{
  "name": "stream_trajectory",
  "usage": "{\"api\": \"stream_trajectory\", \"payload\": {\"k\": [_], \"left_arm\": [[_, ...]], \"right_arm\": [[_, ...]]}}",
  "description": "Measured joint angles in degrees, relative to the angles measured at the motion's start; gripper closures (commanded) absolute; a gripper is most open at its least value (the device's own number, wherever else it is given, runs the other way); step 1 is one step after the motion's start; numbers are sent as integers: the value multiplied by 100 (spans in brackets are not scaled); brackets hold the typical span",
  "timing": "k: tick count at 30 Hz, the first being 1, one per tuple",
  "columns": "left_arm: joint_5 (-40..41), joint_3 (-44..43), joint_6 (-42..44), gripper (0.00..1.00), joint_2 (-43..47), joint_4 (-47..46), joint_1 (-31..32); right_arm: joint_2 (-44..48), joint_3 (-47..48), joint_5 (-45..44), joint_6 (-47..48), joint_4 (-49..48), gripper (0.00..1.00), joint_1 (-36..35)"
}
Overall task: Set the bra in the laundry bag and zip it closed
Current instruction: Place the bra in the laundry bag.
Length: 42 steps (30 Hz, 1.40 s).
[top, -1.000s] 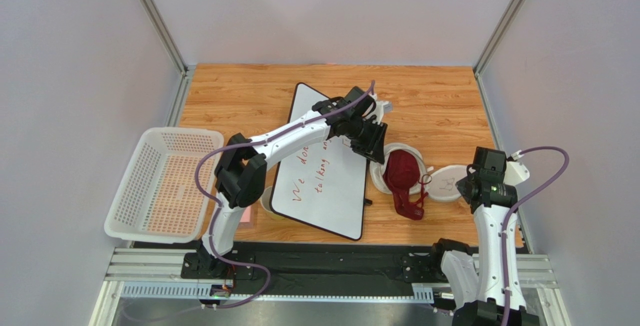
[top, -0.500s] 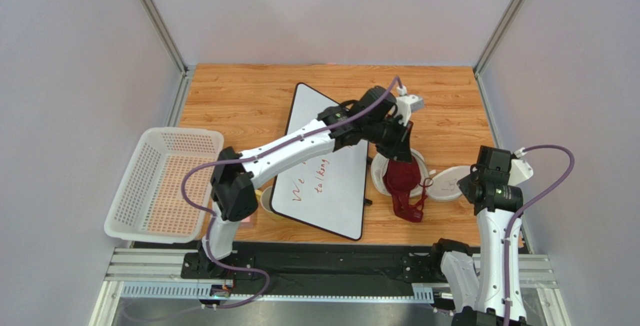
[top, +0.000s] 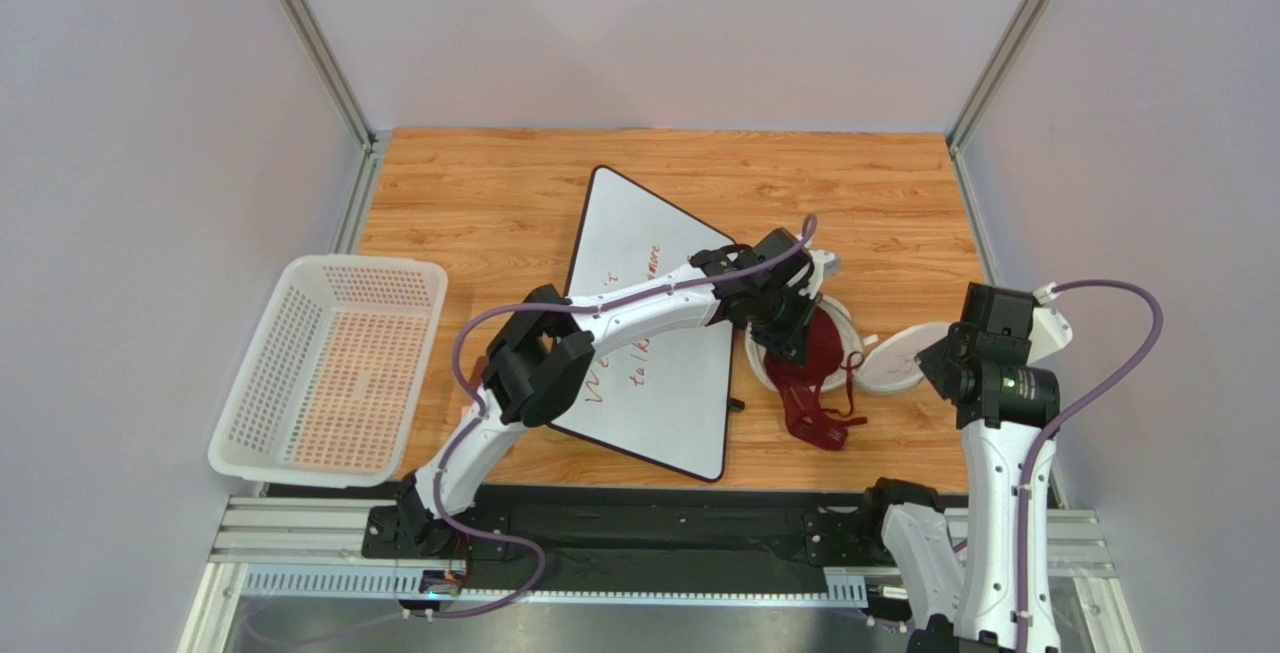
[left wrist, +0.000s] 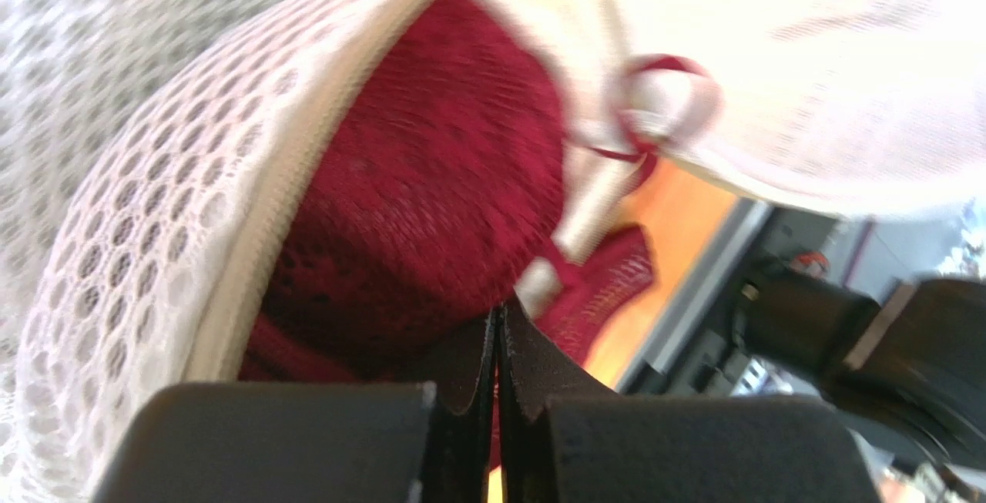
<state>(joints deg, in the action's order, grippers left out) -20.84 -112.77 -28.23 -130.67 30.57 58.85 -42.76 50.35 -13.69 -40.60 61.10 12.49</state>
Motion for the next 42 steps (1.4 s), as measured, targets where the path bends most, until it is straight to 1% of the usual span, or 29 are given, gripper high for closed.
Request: {"api": "stream_trajectory", "payload": {"k": [8,11,14,17,18,20,21,23,25,26,27,29,32,34,38,42], "left_arm": [[146,-610,-245,100,-752,35,-385],[203,-894,-308,100,-909,101,-444],[245,-1008,-334,100,-949,138,-457],[308,-1067,-267,84,-940,214,-457],[317,-1067,-214,72,-925,247,-457],[321,-1034,-107,62,-839,339,-457],[323,-938,-48,55,-730,367,-457],[337,-693,66,49,-404,428,-457],[334,-435,173,49,31,492,-470],[334,-369,205,50,208,496,-483],[328,-308,243,57,413,483,-503],[302,-243,302,63,754,446,-577],[216,-175,315,65,1045,254,-793],[140,-173,310,62,1038,153,-942],[-48,-195,306,61,708,138,-1239],[-225,-166,306,60,363,166,-1268]], "right_arm": [[7,872,105,-7,431,100,-332],[13,1141,153,-7,623,100,-387],[50,1198,157,-4,761,100,-411],[48,1198,164,-2,942,100,-420],[37,1198,170,0,977,100,-420],[9,1207,175,13,1023,100,-424],[-20,1233,170,26,1058,100,-437],[-61,1283,164,55,1091,100,-459],[-66,1296,166,90,1108,100,-470],[-66,1296,168,103,1115,100,-476],[-63,1296,175,116,1117,100,-485],[-63,1296,190,138,1115,100,-487],[-76,1296,227,151,1115,100,-496],[-81,1296,232,155,1115,100,-498],[-129,1300,240,170,1115,100,-531],[-179,1305,262,188,1113,100,-538]]}}
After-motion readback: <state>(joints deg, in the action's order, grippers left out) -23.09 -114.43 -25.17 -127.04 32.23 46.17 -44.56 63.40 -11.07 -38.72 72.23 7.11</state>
